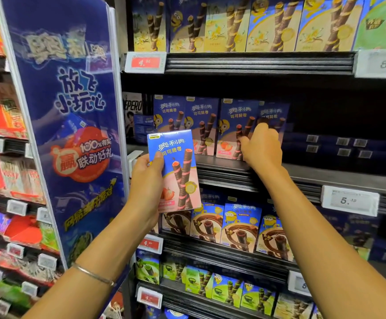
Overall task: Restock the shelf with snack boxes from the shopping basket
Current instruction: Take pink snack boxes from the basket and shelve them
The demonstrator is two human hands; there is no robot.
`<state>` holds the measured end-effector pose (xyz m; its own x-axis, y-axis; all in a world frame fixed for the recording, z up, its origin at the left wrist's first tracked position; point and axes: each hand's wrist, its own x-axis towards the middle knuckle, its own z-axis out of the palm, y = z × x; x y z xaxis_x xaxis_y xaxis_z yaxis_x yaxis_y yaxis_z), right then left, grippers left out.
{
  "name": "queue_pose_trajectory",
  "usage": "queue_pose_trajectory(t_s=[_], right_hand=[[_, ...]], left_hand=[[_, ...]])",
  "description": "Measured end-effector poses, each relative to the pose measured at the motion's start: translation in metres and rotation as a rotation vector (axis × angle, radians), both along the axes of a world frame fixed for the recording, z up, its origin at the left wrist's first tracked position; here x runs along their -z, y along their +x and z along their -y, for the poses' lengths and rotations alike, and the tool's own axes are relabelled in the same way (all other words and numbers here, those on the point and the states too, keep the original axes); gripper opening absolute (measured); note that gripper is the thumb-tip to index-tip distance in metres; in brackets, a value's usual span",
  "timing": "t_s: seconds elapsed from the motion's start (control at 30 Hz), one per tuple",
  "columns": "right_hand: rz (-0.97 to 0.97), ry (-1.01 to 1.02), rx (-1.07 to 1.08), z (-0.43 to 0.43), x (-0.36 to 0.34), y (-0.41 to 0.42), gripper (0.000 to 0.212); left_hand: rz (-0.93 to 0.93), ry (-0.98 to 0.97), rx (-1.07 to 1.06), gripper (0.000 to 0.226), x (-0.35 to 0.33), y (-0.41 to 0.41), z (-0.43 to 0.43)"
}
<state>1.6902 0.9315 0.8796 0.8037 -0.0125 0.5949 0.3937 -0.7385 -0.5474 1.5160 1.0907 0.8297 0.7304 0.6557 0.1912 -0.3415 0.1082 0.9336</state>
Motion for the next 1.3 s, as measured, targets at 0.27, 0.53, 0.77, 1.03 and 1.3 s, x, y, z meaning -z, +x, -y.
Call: queue_pose_trajectory(t_s=[0.27,0.53,0.77,1.03,1.3], right_hand=[[0.002,-0.003,0.026,-0.006,-0.002,0.003,0.026],[-0.059,0.061,-0.030,0.003,-0.002,-0.002,0.039],[0.095,0.427,-0.389,0.025,0.004,-0.060,0.032],[-0.165,0.368,-0.634,0.031,0.003,-0.086,0.035],[-0.013,0.556,-0.349,0.091,-0.017,-0.041,0.032]], left_hand=[[0.005,0.003,0.018,0.018,-0.001,0.000,0.000],[0.009,0.016,0.031,0.019,0.002,0.005,0.002],[0.042,0.034,0.063,0.017,-0.004,0.019,0.011],[0.216,0.139,0.178,0.022,-0.027,0.049,0.046],[0.225,0.600,-0.155,0.044,-0.045,0.081,0.001]])
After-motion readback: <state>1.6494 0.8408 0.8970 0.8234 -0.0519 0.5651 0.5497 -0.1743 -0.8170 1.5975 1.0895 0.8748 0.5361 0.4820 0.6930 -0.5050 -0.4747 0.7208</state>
